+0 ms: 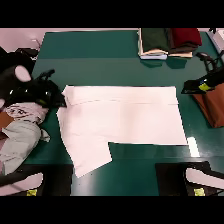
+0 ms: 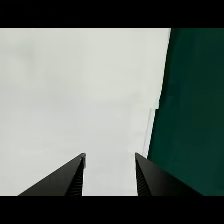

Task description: Fold the shirts.

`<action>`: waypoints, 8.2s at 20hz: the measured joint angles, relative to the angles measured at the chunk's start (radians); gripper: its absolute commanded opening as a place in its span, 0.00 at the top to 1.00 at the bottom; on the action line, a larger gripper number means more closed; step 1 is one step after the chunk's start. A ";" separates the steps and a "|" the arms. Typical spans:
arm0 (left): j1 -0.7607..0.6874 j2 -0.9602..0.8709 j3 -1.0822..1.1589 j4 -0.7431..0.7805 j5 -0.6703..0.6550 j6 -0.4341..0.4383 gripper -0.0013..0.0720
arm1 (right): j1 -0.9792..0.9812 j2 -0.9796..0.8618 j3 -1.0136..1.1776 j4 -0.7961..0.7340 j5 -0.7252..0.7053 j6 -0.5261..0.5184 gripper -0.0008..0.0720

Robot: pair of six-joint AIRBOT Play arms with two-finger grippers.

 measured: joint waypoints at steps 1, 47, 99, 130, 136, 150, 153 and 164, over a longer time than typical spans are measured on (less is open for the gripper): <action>0.000 0.070 -0.082 0.004 0.000 -0.015 0.25 | 0.001 0.034 0.000 0.010 0.008 -0.001 0.48; -0.001 0.437 -0.517 -0.311 0.056 0.111 0.95 | -0.259 0.203 -0.714 0.085 0.003 -0.023 0.97; -0.410 -0.423 0.276 -0.309 0.550 -0.072 0.95 | -0.151 -0.397 0.035 0.509 -0.030 -0.202 0.97; -0.045 -0.046 0.661 0.157 0.219 -0.076 0.95 | 0.881 -0.451 0.473 0.828 -0.471 -0.155 0.57; -0.024 0.026 0.634 0.120 0.196 -0.075 0.95 | 0.787 -0.429 0.435 0.632 -0.380 -0.134 0.57; -0.298 -0.005 0.512 0.095 0.331 -0.057 0.95 | 0.370 -0.417 -0.059 0.656 -0.300 -0.084 0.18; -0.329 -0.018 0.510 0.091 0.337 -0.056 0.95 | 0.441 -0.516 0.006 0.713 -0.313 -0.097 0.44; -0.384 -0.025 0.509 0.023 0.340 -0.059 0.95 | 0.402 -0.518 0.261 0.576 -0.309 -0.121 0.97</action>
